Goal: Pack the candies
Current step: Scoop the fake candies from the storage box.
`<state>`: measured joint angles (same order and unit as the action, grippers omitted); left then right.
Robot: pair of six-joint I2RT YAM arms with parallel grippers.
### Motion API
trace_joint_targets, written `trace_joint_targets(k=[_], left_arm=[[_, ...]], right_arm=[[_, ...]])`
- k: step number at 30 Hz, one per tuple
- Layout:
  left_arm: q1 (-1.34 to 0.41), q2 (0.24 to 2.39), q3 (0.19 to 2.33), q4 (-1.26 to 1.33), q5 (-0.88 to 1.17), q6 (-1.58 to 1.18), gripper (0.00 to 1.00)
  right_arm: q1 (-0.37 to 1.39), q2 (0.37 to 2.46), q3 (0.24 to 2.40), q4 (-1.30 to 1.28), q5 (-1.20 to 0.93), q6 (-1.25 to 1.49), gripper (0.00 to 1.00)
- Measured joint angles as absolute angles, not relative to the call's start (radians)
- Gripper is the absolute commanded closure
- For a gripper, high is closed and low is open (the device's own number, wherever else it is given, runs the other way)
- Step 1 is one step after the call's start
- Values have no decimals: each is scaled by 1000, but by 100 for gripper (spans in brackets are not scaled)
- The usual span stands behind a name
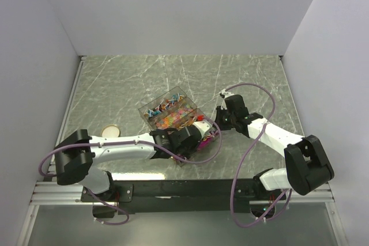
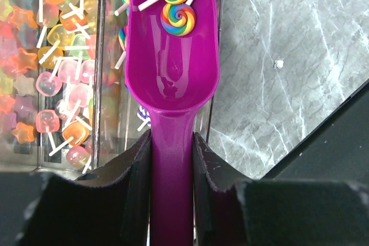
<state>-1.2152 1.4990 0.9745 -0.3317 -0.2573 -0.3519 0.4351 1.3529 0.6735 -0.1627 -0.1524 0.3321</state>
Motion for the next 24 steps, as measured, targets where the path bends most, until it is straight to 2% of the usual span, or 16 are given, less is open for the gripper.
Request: trace_joint_targets(k=[11, 18, 24], left_arm=[[-1217, 1678, 1097, -450, -264, -352, 99], [-1217, 1678, 1103, -461, -266, -353, 99], [-1217, 1589, 997, -333, -270, -353, 99]], right_arm=[[434, 1356, 674, -156, -148, 334, 100], [434, 1359, 673, -153, -149, 332, 100], [434, 1356, 673, -153, -152, 332, 100]])
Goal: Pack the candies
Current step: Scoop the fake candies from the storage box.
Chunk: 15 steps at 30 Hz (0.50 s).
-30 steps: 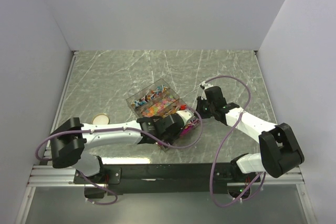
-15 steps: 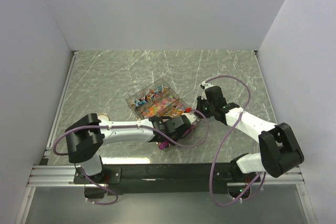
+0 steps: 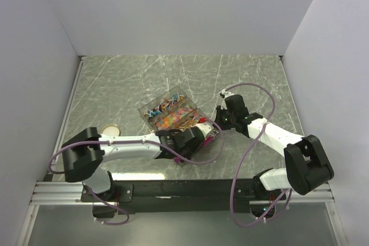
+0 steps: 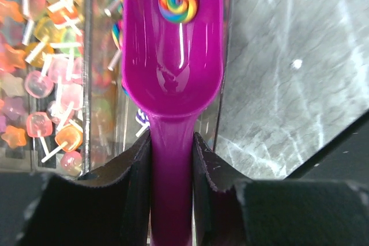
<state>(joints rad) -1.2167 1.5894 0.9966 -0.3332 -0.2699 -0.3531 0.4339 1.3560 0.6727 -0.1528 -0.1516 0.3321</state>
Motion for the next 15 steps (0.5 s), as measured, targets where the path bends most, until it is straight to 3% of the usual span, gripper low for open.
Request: trace_joint_targets(k=[15], left_arm=[[-1216, 1453, 871, -177, -275, -355, 99]], right_arm=[[434, 1356, 671, -153, -178, 343, 100]])
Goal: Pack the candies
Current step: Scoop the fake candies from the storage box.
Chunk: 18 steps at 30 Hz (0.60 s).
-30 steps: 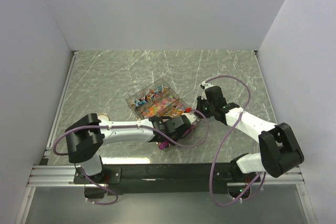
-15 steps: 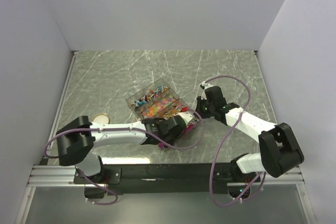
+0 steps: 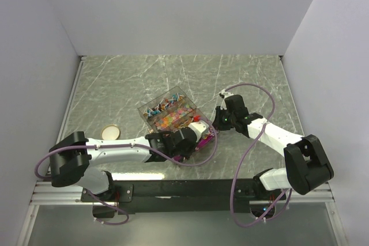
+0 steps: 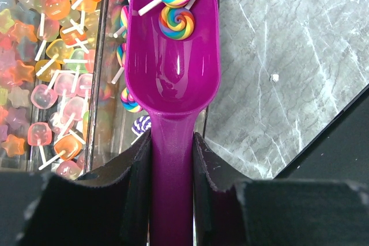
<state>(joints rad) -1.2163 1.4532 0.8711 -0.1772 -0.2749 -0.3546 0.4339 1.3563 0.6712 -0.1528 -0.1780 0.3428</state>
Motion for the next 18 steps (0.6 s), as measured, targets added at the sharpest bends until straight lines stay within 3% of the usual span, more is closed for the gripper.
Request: trace_joint_targets(k=[5, 11, 18], left_arm=[[-1216, 1448, 865, -176, -275, -354, 99], [-1216, 1448, 863, -175, -275, -353, 99], [-1216, 1469, 862, -159, -275, -353, 99]], right_arm=[[434, 1356, 673, -157, -178, 342, 100], [434, 1356, 688, -190, -180, 342, 88], [436, 1356, 700, -226, -185, 343, 83]])
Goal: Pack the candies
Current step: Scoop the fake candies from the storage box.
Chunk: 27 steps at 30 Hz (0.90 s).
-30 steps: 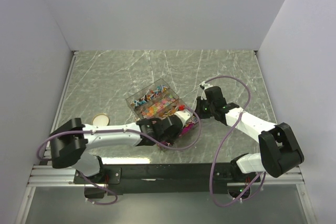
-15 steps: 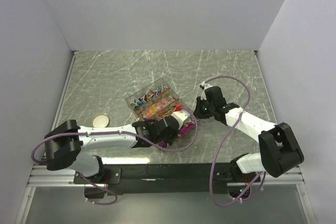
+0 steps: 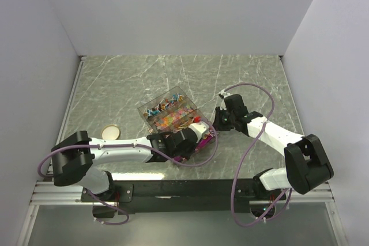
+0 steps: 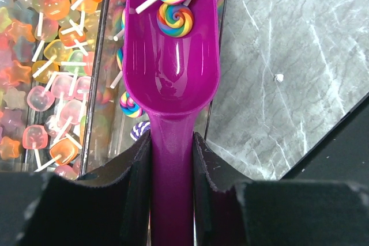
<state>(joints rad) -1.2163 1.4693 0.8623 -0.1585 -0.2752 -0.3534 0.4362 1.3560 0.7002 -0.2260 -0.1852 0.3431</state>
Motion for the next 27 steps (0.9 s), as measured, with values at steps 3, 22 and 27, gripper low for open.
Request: trace_joint_targets(k=[3, 22, 27], left_arm=[[-1216, 1483, 860, -150, -277, -353, 99], [-1216, 1505, 816, -76, -271, -353, 99], [-1216, 1505, 802, -54, -266, -353, 99]], right_arm=[[436, 1356, 700, -228, -186, 350, 80], [436, 1356, 713, -273, -180, 389, 68], [436, 1356, 719, -289, -175, 389, 68]])
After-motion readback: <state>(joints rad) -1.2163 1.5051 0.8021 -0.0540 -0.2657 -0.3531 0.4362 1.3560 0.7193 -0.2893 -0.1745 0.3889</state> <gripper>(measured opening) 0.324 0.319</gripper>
